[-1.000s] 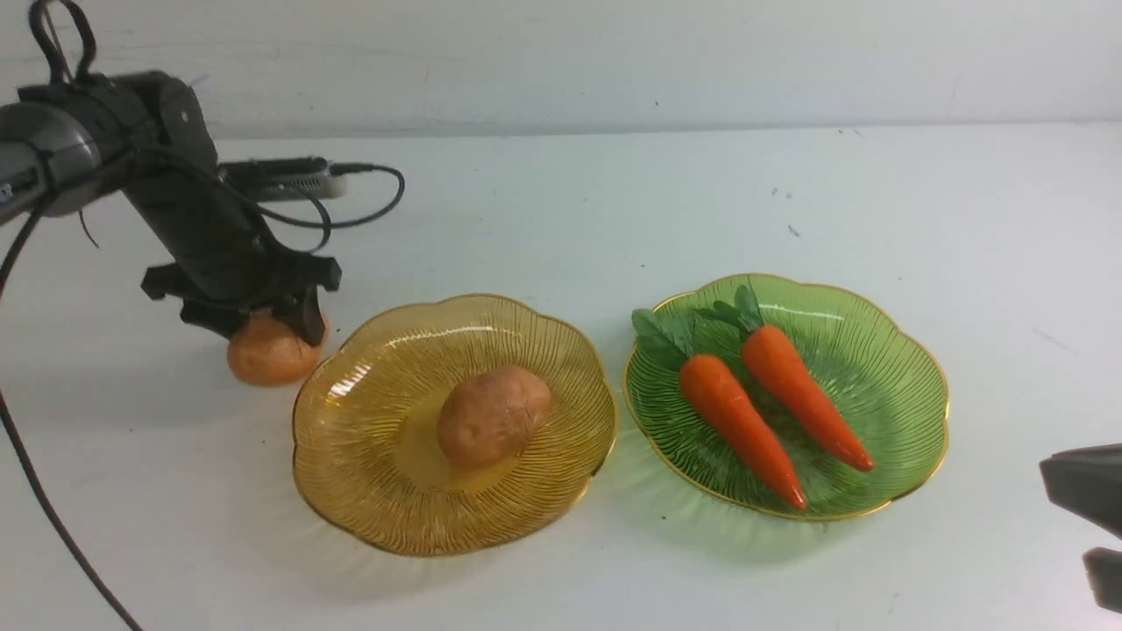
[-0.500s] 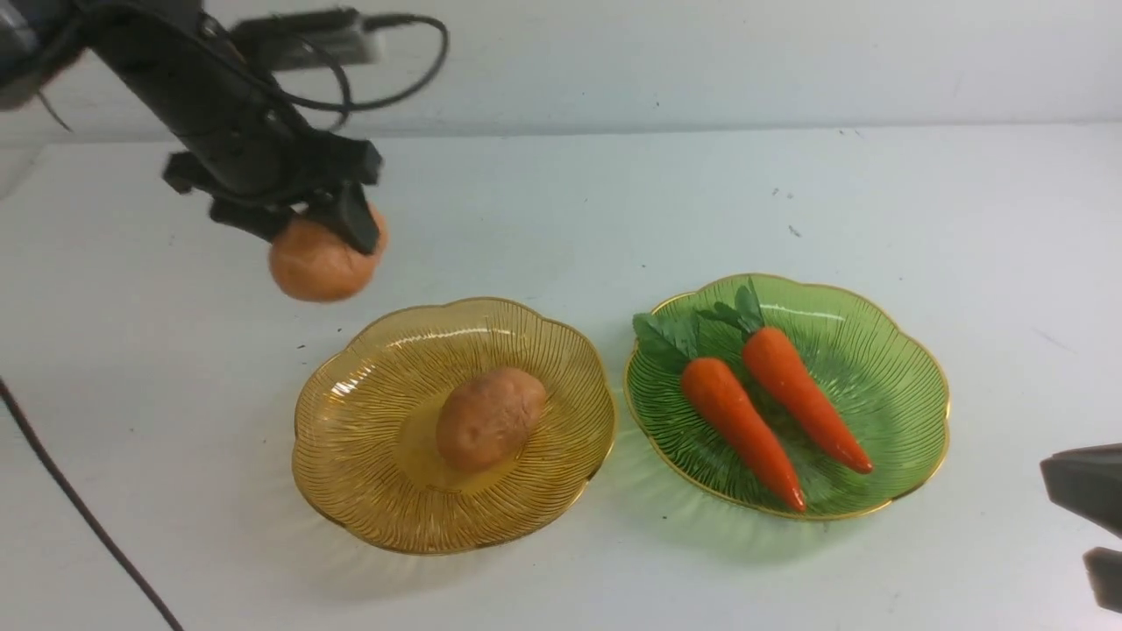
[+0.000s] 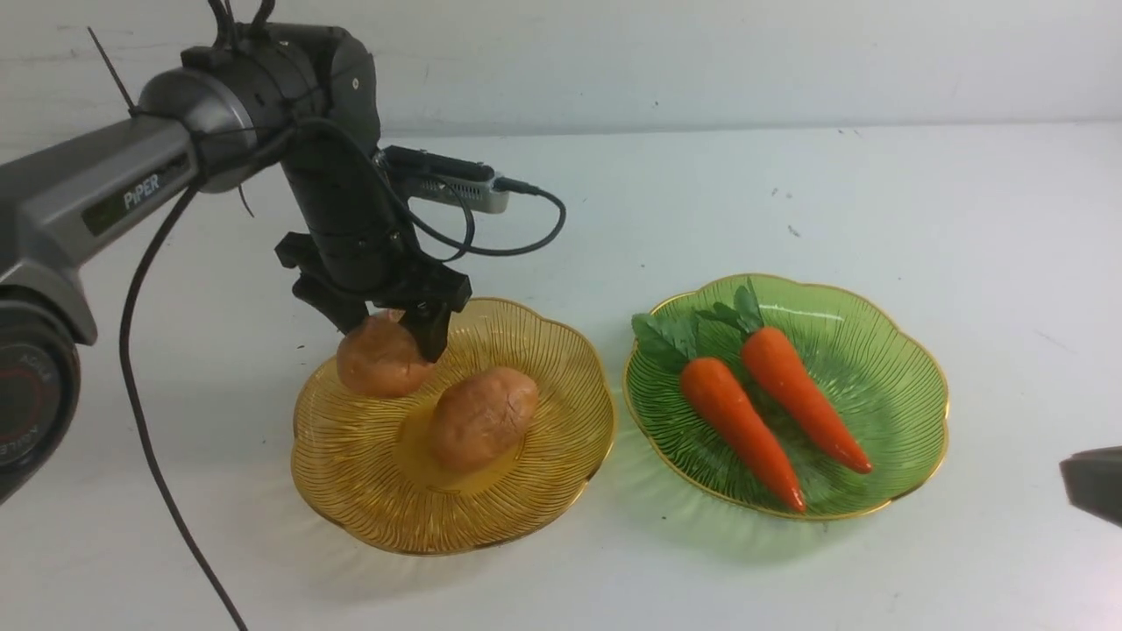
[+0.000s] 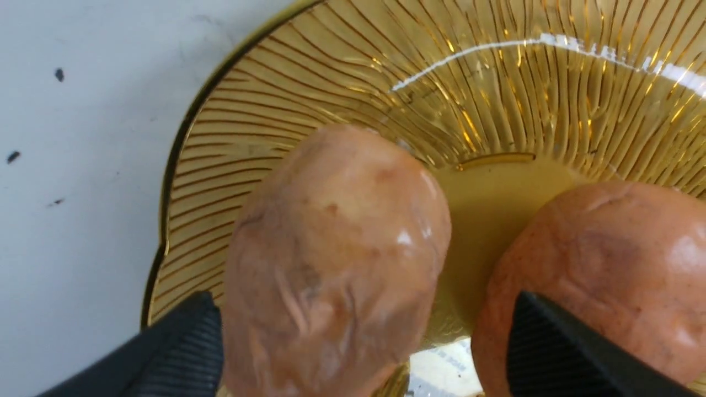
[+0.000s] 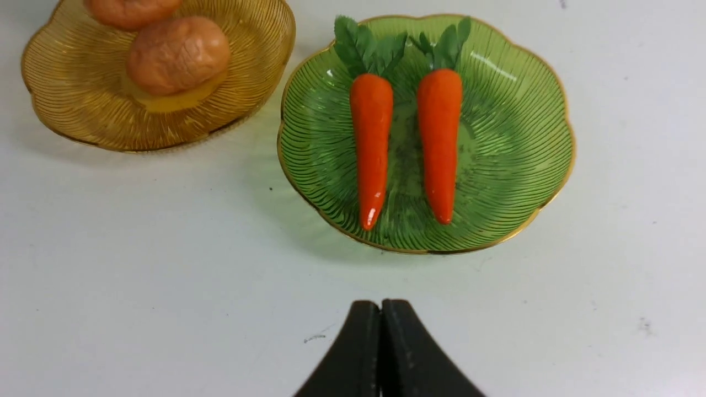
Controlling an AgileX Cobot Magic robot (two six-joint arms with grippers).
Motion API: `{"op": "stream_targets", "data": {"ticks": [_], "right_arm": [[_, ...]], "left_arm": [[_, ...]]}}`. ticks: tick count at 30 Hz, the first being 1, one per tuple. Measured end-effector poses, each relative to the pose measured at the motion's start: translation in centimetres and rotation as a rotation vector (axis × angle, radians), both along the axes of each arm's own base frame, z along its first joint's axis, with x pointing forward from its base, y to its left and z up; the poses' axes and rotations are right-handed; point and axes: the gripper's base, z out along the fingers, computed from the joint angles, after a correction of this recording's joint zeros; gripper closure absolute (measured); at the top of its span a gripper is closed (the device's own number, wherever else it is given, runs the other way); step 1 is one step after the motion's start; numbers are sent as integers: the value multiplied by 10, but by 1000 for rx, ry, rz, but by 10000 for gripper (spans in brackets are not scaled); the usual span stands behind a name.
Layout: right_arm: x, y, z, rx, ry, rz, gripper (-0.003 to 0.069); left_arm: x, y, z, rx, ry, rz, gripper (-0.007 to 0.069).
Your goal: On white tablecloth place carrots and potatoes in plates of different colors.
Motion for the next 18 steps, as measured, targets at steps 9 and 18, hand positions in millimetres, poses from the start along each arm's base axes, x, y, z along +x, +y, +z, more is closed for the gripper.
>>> {"op": "stream_targets", "data": {"ticks": [9, 18], "right_arm": [[-85, -38, 3, 97, -284, -94, 674], [-56, -24, -58, 280, -570, -74, 674]], "left_arm": [[-1, 1, 16, -1, -44, -6, 568], [-23, 4, 82, -68, -186, -24, 628]]}}
